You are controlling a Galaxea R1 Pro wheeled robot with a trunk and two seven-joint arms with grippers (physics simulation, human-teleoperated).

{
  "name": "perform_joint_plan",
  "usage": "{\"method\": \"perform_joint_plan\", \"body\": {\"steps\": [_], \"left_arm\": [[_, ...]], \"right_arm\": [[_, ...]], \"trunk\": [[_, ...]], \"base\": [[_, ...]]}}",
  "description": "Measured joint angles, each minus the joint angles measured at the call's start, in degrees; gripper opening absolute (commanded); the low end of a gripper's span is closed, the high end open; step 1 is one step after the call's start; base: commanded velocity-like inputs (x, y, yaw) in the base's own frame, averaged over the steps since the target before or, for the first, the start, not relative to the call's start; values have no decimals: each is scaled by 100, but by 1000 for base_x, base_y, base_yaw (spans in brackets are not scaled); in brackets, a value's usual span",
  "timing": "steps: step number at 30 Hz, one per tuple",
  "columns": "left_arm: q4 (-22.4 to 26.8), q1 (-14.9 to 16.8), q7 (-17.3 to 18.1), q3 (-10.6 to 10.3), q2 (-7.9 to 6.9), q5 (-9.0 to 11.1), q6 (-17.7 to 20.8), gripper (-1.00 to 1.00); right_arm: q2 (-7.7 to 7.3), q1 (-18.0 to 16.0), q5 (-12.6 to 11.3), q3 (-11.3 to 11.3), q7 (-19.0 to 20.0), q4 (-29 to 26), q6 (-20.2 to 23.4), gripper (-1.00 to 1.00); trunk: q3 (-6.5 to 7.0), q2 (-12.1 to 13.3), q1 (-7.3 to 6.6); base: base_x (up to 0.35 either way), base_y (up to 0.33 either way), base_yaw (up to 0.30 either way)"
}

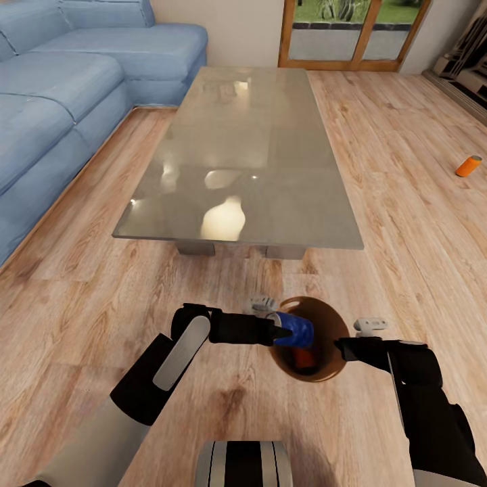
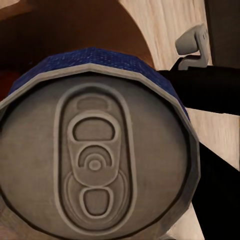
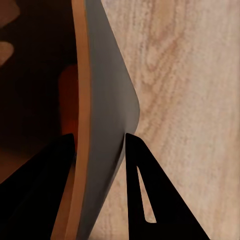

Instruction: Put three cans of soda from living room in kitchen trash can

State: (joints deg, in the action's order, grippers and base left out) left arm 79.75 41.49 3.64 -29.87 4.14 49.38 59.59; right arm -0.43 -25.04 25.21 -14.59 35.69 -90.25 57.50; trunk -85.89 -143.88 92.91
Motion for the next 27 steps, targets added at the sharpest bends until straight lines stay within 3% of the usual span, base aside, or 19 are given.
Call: {"method": "perform_joint_plan", "body": {"steps": [9, 15, 20, 22, 25, 27], "left_arm": [[-17, 0, -1338, -28, 575, 29, -8, -100], [-12, 0, -1997, -330, 586, 60, -34, -100], [-12, 0, -2175, -436, 586, 66, -48, -100], [-12, 0, -2294, -455, 586, 59, -52, -100], [-19, 0, -2392, -509, 586, 75, -63, -100], [-20, 0, -2423, -583, 586, 80, -68, -100]], "right_arm": [[-1, 0, 4, 4, 8, 0, -1, -100], [-1, 0, 16, 5, 9, 0, -6, -100], [-1, 0, 6, 5, 28, 0, -4, -100], [-2, 0, 109, 2, 242, -3, -32, -100], [-7, 0, -97, 9, 432, -7, 37, -100], [-9, 0, -51, 7, 475, -6, 20, -100]], "trunk": [[0, 0, 0], [0, 0, 0], [0, 0, 0], [0, 0, 0], [0, 0, 0], [0, 0, 0]], "base": [[0, 0, 0], [0, 0, 0], [0, 0, 0], [0, 0, 0], [0, 0, 0], [0, 0, 0]]}}
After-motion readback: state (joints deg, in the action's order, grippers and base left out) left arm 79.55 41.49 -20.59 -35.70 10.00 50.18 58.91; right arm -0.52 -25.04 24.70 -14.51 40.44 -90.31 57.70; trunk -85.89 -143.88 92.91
